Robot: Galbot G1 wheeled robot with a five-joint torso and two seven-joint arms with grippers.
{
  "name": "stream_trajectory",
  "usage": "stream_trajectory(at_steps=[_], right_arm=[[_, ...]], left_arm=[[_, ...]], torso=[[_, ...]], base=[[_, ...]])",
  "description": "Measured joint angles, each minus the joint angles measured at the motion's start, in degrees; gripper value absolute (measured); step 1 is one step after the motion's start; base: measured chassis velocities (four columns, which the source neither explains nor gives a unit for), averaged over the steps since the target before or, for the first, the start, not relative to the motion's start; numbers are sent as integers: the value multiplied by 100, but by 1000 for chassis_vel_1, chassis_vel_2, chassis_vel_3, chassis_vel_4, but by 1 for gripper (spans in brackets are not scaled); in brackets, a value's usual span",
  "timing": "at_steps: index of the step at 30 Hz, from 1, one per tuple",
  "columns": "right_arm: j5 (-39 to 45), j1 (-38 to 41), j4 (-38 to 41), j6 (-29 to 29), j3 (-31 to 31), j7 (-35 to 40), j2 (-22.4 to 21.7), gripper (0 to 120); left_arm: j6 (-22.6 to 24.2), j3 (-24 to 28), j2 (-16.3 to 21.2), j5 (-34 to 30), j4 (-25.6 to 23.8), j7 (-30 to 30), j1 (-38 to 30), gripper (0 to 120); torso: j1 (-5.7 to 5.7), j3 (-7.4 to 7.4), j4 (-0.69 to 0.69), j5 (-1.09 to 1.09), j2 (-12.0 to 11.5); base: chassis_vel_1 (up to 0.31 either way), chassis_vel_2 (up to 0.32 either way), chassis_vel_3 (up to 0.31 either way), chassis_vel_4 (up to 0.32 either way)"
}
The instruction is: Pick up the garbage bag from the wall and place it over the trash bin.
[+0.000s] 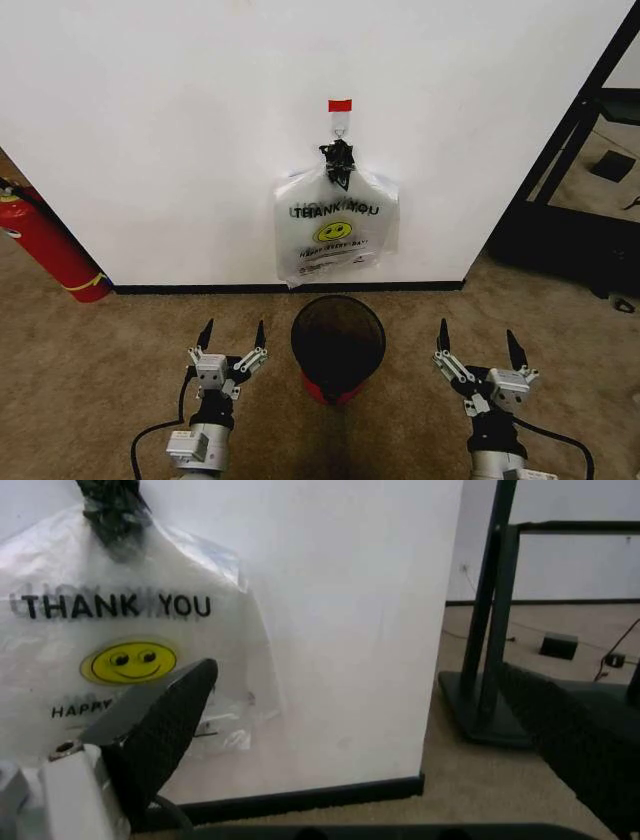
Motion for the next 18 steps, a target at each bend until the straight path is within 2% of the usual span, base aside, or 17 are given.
stream_trajectory(at_steps=[18], right_arm=[[-33,36,-107,16,-106,24,16,100]], left_arm=[[49,60,37,4,25,-6,-94,100]], torso=[[0,0,-1,0,0]], base=[[0,0,0,0]])
